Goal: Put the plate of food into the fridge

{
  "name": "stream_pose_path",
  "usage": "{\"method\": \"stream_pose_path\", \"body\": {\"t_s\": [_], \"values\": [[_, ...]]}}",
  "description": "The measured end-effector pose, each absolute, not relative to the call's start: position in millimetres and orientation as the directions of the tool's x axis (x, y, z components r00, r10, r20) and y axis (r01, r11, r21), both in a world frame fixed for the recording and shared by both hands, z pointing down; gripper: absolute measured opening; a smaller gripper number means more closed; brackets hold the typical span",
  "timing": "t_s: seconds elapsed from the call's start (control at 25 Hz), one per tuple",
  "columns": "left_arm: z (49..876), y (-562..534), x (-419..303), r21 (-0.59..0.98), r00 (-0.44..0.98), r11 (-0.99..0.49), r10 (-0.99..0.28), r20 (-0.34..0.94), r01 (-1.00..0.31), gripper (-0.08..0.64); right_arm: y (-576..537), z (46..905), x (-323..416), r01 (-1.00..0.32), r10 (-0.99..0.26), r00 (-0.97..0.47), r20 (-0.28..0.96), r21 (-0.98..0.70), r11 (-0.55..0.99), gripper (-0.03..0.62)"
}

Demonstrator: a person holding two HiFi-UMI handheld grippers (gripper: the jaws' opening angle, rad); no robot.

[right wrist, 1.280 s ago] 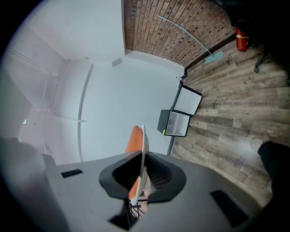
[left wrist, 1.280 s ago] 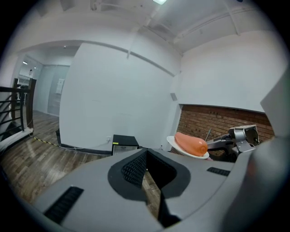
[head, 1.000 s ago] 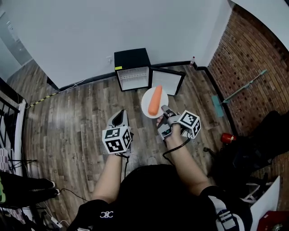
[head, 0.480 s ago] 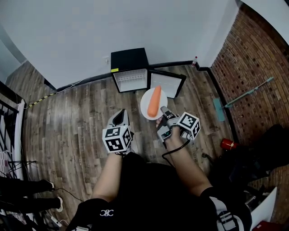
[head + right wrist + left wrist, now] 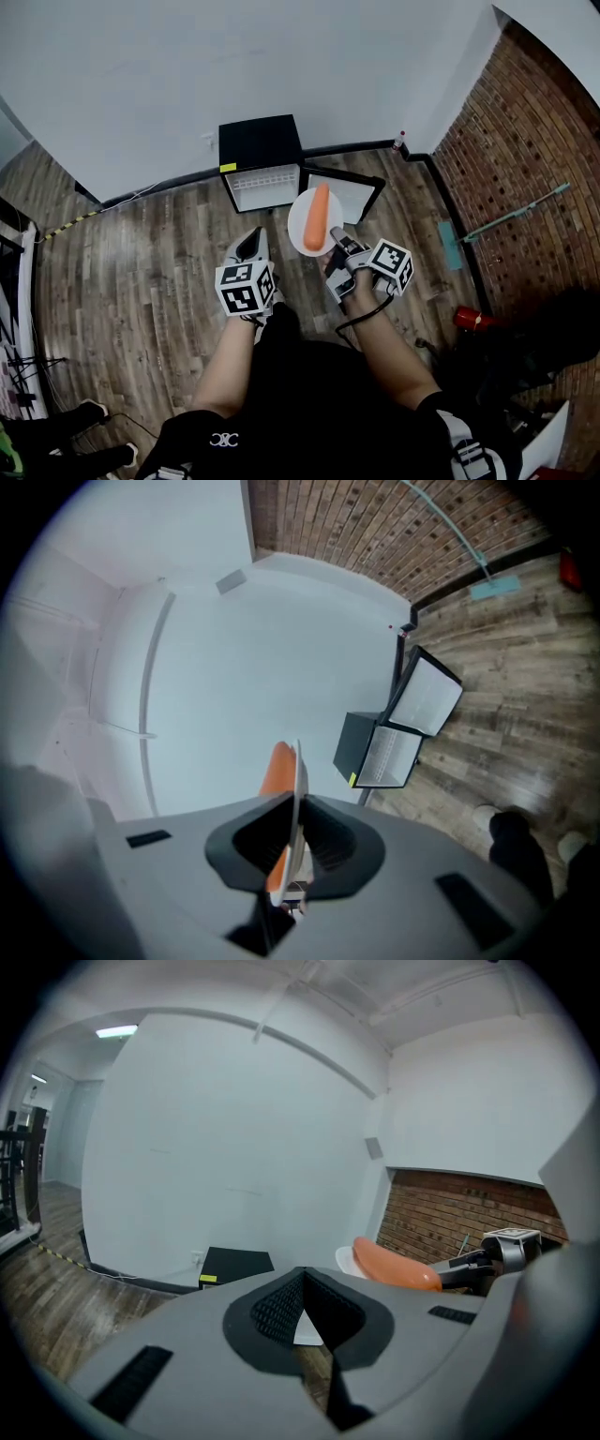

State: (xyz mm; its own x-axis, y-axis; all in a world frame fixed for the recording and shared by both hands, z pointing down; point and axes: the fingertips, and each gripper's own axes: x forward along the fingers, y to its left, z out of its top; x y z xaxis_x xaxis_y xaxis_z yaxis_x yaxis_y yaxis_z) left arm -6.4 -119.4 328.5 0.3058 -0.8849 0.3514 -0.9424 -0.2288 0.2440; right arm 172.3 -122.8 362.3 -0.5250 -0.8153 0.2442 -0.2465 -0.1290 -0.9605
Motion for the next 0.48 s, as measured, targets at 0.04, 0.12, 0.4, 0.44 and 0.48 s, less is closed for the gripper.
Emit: {"method": "stream_pose_path", "body": {"t_s": [0.04, 0.12, 0.4, 0.44, 0.48], "values": [[330.3, -135.2, -9.3, 0.249, 0.31, -0.231, -0.883, 0.353, -0.941, -0.003, -137.5, 362.8, 169.9, -0.247, -0.817, -0.523, 0.244, -0.96, -0.128, 0.038], [333.5, -166.7, -16.3, 0.259, 0.321, -0.236, -0.876, 0.36, -0.936, -0.003, -166.8, 363.8, 164.4, -0.258, -0.817, -0.517, 0.254, -0.957, -0.134, 0.038], [342.3, -263.4, -45.1, 0.302, 0.358, -0.253, -0.856, 0.372, -0.919, -0.003, -254.0, 373.9, 137.2, -0.266, -0.802, -0.524, 0.288, -0.949, -0.167, 0.037], [344.7, -275.3, -49.3, 0.306, 0.363, -0.256, -0.854, 0.373, -0.917, -0.003, -264.1, 377.8, 134.1, -0.264, -0.8, -0.523, 0.293, -0.949, -0.174, 0.035], [347.4, -286.4, -53.7, 0.31, 0.368, -0.259, -0.851, 0.375, -0.915, -0.003, -273.4, 382.2, 131.5, -0.266, -0.799, -0.52, 0.302, -0.946, -0.185, 0.035]]}}
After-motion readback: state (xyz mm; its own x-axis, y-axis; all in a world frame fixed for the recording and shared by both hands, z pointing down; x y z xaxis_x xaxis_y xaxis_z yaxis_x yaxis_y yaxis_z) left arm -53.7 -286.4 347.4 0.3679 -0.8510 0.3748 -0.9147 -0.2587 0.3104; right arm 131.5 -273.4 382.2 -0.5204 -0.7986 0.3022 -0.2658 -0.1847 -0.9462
